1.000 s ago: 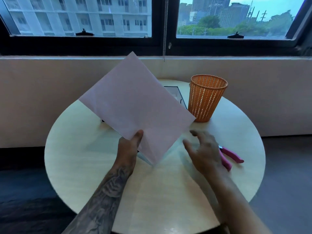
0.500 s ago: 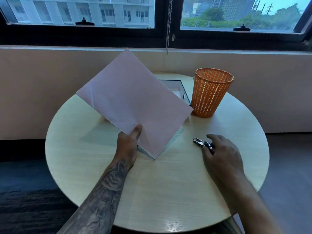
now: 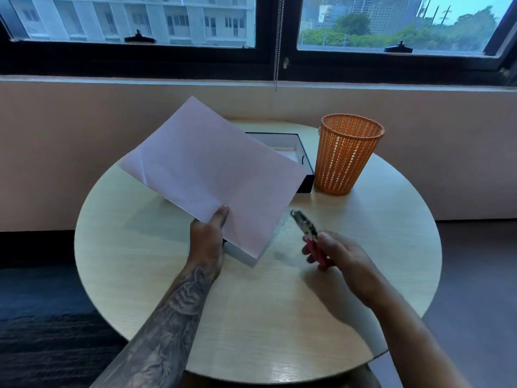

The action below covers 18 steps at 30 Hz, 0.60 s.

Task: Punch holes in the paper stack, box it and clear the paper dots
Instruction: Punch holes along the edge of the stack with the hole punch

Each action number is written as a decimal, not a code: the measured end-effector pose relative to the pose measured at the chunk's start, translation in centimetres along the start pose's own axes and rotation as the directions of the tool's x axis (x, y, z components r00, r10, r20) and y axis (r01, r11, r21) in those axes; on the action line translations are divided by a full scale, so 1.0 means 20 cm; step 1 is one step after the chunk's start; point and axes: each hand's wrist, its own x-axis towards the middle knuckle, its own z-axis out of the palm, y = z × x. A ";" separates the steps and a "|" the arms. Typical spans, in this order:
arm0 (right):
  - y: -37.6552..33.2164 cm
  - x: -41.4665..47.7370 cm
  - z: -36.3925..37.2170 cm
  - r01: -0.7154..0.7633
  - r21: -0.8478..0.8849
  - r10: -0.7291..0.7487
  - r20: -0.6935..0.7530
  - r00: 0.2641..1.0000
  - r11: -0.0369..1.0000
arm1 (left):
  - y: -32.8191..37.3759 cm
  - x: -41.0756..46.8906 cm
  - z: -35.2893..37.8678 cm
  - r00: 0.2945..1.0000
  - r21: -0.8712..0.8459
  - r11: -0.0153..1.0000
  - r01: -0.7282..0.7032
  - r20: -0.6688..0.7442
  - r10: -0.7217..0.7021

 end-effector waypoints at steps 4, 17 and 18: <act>-0.03 0.03 -0.01 -0.219 0.305 0.132 0.282 0.950 0.927 | -0.01 0.01 0.00 0.999 -0.013 1.000 -0.007 -0.038 0.007; -0.06 0.03 0.05 -0.288 0.305 0.131 0.447 0.885 0.908 | 0.21 -0.02 0.08 0.942 0.187 0.924 -0.335 0.060 0.330; -0.06 0.03 0.06 -0.271 0.277 0.130 0.438 0.890 0.922 | 0.23 -0.02 0.09 0.933 0.206 0.910 -0.359 0.062 0.354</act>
